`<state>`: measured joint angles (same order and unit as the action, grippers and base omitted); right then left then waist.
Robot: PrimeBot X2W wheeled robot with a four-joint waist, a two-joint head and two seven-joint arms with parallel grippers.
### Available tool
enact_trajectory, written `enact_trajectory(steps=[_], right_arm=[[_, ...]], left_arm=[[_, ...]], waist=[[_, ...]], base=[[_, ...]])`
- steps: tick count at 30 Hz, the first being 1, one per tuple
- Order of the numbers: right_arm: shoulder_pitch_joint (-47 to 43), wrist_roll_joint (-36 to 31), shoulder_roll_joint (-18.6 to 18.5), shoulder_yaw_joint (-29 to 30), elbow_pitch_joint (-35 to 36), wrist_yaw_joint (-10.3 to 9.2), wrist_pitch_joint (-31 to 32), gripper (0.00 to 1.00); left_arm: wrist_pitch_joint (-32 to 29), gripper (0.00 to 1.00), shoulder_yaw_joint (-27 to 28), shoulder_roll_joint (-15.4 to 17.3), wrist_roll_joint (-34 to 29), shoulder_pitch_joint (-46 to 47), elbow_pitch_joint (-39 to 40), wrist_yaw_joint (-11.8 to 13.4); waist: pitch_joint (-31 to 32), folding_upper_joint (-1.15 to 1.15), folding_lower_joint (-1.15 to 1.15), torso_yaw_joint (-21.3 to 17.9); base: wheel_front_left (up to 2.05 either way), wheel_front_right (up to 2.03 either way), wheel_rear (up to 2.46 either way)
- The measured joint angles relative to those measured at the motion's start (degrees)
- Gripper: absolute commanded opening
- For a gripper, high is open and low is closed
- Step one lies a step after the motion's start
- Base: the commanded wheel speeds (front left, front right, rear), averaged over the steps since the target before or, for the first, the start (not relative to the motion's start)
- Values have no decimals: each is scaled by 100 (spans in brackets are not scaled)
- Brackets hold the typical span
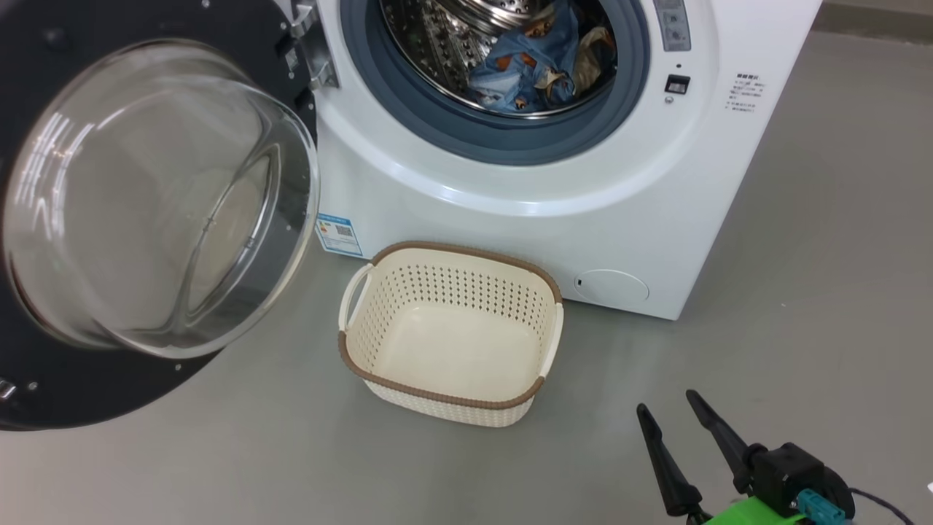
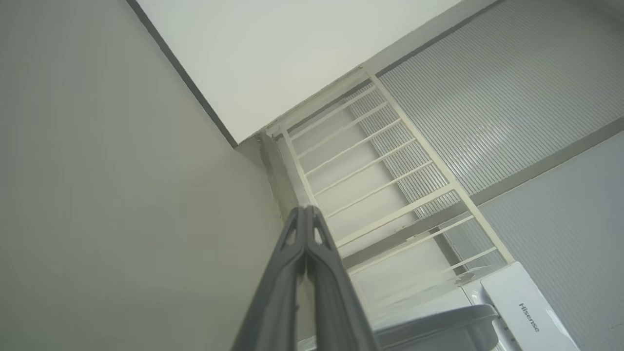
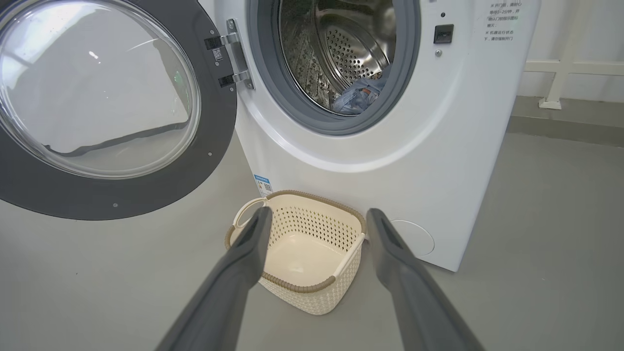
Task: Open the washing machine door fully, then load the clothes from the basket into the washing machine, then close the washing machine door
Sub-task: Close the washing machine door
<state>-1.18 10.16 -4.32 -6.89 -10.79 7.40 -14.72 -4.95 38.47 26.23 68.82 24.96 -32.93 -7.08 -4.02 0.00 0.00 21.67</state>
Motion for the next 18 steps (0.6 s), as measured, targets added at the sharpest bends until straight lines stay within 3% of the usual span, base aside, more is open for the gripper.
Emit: enact_trajectory(steps=[8, 18], right_arm=[[91, -56, -121, -11, 11, 0, 7, 100], [129, -100, -242, -71, 167, 0, 155, 100]], left_arm=[[-1243, 0, 259, 69, 1235, 210, -549, 0], [-1753, 0, 376, 88, 1604, 247, -971, 0]], waist=[[-192, 0, 0, -114], [-302, 0, 0, -286]], base=[[0, 0, 0], [0, 0, 0]])
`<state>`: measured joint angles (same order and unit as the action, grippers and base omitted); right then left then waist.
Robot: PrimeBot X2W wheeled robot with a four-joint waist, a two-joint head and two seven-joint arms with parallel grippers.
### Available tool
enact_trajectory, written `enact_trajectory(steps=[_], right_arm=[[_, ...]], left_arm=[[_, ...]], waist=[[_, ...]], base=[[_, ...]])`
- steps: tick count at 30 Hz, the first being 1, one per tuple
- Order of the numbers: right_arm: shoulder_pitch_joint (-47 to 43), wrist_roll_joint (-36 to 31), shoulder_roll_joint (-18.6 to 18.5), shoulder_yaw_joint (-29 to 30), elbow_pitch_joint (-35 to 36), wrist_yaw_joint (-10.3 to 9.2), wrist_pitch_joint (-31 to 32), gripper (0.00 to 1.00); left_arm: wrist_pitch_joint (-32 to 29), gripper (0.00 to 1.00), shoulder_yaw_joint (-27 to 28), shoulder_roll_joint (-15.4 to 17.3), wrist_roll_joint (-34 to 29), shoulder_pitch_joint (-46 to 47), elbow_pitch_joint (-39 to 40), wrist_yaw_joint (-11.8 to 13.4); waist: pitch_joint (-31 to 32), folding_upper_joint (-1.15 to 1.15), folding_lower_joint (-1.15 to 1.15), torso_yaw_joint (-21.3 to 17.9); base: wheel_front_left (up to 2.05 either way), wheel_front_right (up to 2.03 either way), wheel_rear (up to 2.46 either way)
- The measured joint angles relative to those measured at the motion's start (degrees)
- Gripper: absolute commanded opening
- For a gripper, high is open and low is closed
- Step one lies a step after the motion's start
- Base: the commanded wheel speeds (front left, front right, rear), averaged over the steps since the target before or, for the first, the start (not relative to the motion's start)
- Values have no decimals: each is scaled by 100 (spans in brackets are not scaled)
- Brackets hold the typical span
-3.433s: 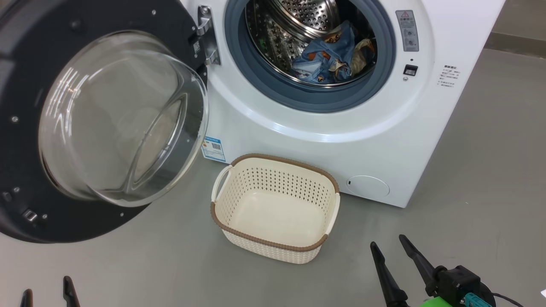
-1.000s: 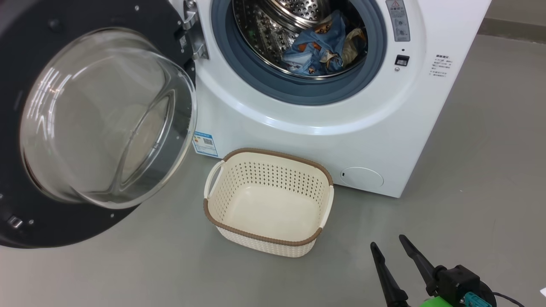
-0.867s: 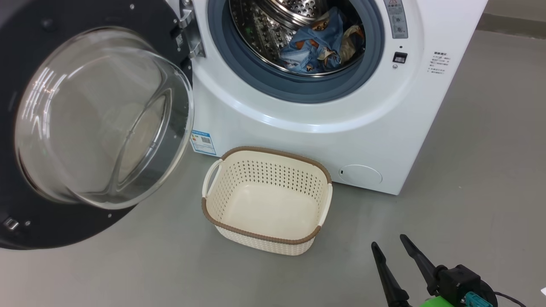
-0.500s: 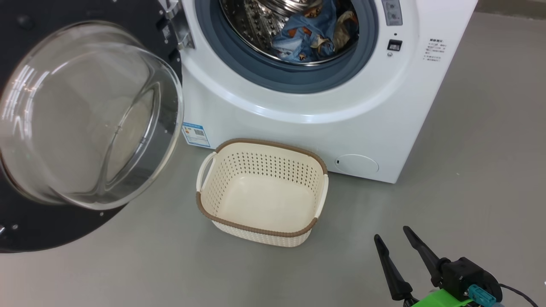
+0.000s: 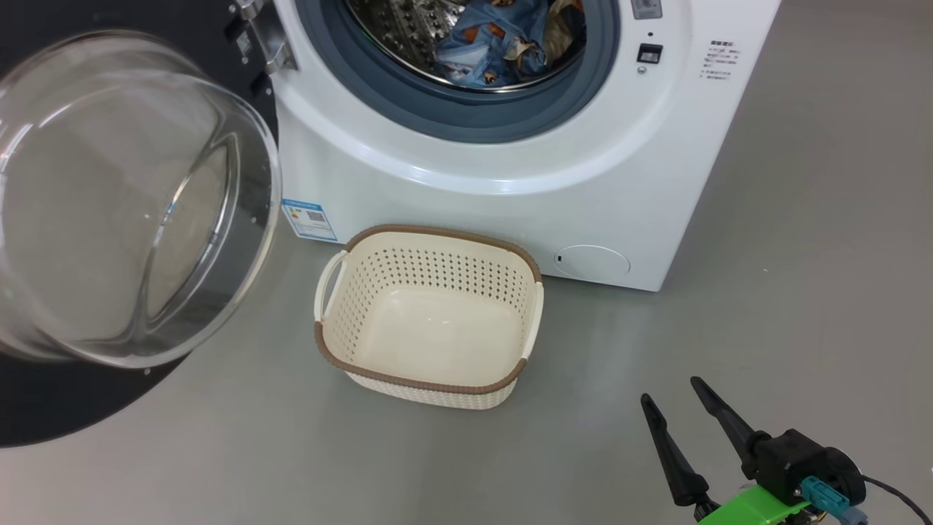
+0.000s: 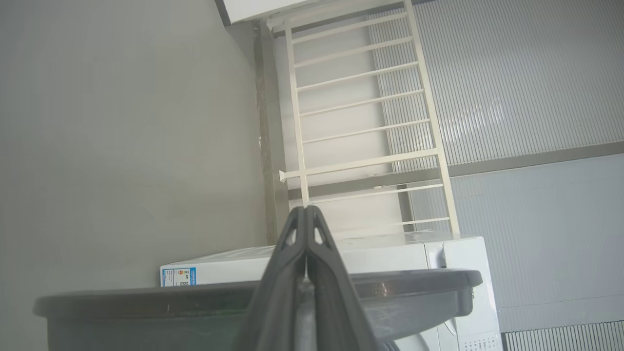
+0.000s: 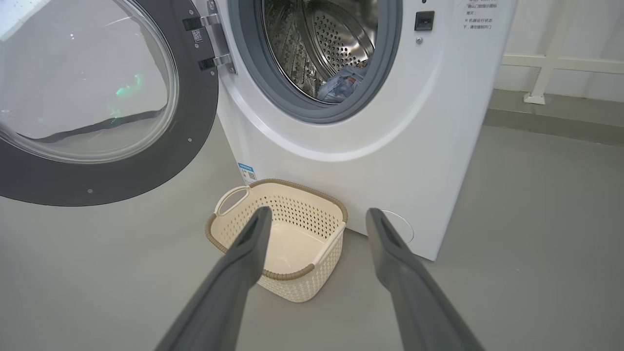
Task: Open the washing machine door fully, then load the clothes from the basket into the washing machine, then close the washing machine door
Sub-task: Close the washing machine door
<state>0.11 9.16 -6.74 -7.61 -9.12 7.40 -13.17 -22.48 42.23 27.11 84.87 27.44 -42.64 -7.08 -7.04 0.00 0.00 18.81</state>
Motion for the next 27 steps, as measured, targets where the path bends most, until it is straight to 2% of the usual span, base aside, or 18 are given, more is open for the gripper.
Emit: enact_trajectory(steps=[15, 27], right_arm=[[-4, 1, -47, -24, 125, 0, 107, 100], [-7, 1, -40, -57, 162, 0, 151, 100]], left_arm=[[-383, 0, -97, -97, 213, 2, 49, -1], [-1060, 0, -137, -196, 483, -71, 162, -2]], waist=[[-4, 0, 0, -162], [10, 0, 0, -122]], base=[[0, 0, 0], [0, 0, 0]])
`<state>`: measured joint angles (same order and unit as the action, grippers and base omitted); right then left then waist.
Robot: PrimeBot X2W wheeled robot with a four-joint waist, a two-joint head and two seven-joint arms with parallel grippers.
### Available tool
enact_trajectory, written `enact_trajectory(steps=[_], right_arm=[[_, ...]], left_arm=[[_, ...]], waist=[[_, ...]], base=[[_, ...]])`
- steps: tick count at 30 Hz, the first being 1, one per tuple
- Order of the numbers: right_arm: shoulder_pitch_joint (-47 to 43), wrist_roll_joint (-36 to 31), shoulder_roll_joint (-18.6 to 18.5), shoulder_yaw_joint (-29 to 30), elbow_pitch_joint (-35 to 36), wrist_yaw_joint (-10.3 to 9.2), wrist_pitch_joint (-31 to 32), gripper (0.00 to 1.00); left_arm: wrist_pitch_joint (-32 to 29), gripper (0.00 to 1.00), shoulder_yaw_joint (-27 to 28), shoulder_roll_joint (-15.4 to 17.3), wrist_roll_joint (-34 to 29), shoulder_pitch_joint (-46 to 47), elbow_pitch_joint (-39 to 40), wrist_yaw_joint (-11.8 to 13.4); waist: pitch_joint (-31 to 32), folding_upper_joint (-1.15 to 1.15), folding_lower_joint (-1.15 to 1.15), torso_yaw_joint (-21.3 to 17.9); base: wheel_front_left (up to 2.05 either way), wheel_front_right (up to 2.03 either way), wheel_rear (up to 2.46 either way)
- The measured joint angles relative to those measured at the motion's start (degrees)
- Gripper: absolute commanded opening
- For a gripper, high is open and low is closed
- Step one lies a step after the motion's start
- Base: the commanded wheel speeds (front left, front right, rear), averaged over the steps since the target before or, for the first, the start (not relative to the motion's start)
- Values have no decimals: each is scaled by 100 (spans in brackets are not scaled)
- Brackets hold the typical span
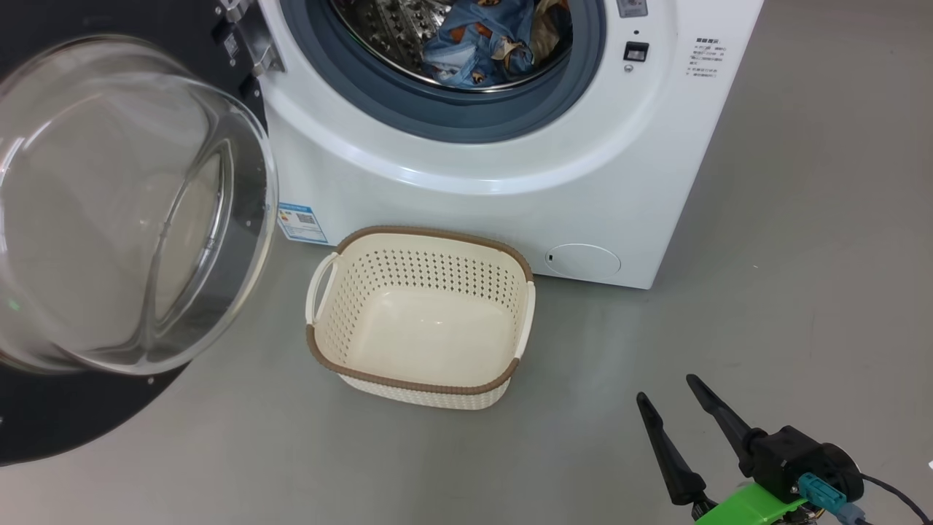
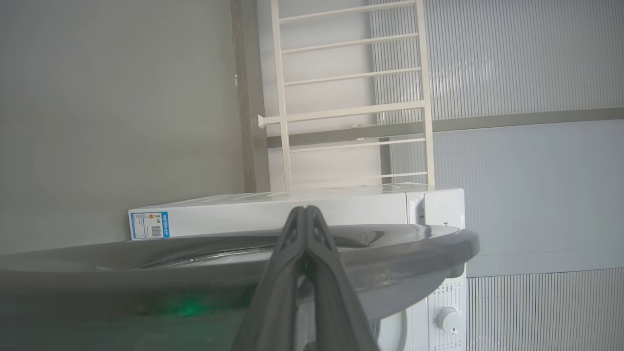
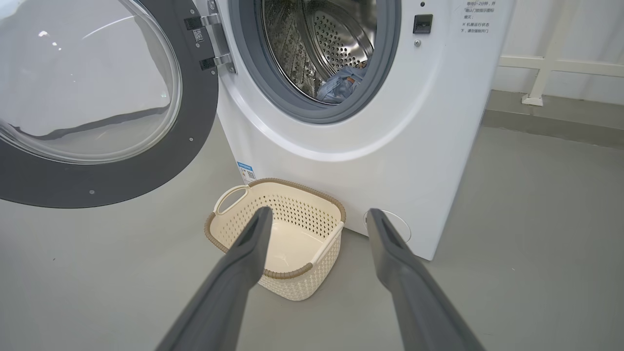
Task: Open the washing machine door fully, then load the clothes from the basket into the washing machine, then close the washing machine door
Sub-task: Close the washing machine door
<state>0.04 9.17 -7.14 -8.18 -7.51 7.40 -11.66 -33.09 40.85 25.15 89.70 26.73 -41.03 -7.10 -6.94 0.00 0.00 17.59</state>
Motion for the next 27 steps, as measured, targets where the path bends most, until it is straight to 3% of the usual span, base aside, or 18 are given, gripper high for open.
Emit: enact_trajectory(steps=[8, 18, 27], right_arm=[[-2, 3, 33, 0, -68, 0, -3, 100], [-8, 12, 122, -13, -219, 0, -63, 100], [-9, 111, 162, -52, -343, 0, -148, 100]], left_arm=[[-542, 0, -9, -90, 254, -194, 222, -14], [-1561, 0, -497, -511, 445, -537, 1061, 367], [-2026, 0, -825, -900, 539, -918, 1952, 722]], waist=[[55, 0, 0, 46], [165, 0, 0, 189], [264, 0, 0, 210]], base=[[0, 0, 0], [0, 0, 0], [0, 0, 0]])
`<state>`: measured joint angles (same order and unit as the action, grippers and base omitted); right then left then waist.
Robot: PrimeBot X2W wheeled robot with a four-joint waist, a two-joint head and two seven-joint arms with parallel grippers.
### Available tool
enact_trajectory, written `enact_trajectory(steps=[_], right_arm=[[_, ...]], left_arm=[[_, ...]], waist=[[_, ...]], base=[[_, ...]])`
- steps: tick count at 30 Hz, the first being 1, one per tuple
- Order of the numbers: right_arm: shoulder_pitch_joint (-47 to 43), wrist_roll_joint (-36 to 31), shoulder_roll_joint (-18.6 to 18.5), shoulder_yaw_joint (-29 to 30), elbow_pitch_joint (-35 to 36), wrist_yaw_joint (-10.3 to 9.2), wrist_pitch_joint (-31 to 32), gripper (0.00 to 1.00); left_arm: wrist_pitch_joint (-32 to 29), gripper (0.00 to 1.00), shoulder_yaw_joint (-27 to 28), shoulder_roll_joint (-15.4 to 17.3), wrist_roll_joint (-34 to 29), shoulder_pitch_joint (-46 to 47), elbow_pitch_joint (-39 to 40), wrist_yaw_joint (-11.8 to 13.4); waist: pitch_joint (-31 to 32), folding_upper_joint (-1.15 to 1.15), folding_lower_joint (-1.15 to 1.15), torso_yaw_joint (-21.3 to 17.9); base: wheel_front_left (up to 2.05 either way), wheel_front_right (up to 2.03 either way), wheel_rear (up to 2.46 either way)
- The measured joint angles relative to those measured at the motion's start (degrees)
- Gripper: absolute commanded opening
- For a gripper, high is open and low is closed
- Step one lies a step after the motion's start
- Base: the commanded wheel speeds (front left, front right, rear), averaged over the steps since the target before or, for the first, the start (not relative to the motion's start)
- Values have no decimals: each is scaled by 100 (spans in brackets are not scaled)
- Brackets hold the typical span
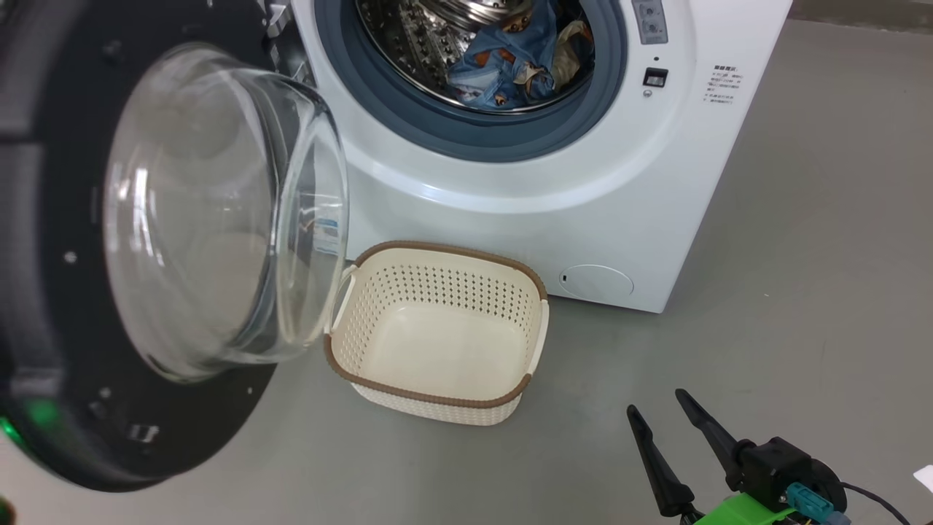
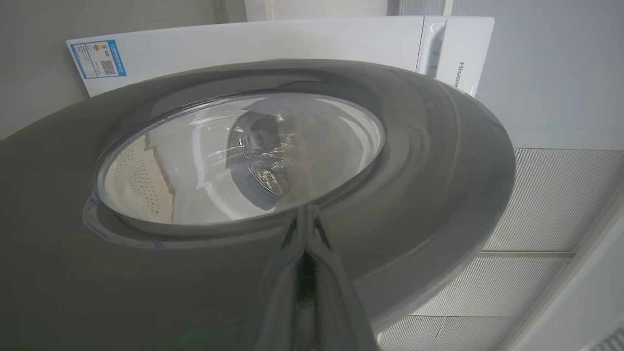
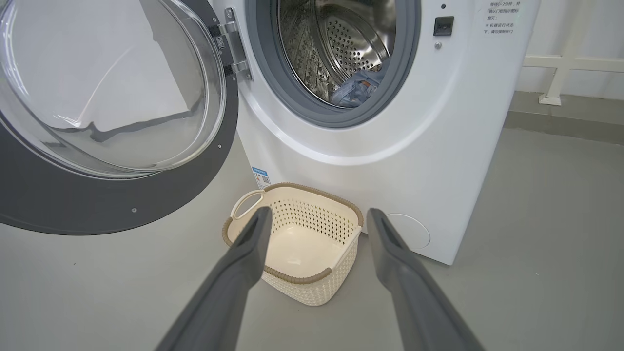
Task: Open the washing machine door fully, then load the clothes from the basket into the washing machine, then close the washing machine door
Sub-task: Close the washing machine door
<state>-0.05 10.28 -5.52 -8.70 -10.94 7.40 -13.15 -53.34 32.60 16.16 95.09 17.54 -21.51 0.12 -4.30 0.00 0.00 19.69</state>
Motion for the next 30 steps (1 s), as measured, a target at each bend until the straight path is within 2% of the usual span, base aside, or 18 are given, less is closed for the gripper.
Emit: enact_trajectory(steps=[18, 25, 30], right_arm=[[3, 44, 91, -14, -111, 0, -108, 100], [16, 44, 137, -15, -153, 0, -109, 100], [97, 44, 159, -12, -174, 0, -110, 100]], left_arm=[[-575, 0, -686, -928, 300, -504, 1481, 345], [-465, 0, -920, -1245, 318, -503, 1736, 358], [-212, 0, -1082, -1352, 402, -475, 1679, 175]], waist=[[-87, 0, 0, -314], [-143, 0, 0, -481], [-197, 0, 0, -647]], base=[[0, 0, 0], [0, 0, 0], [0, 0, 0]])
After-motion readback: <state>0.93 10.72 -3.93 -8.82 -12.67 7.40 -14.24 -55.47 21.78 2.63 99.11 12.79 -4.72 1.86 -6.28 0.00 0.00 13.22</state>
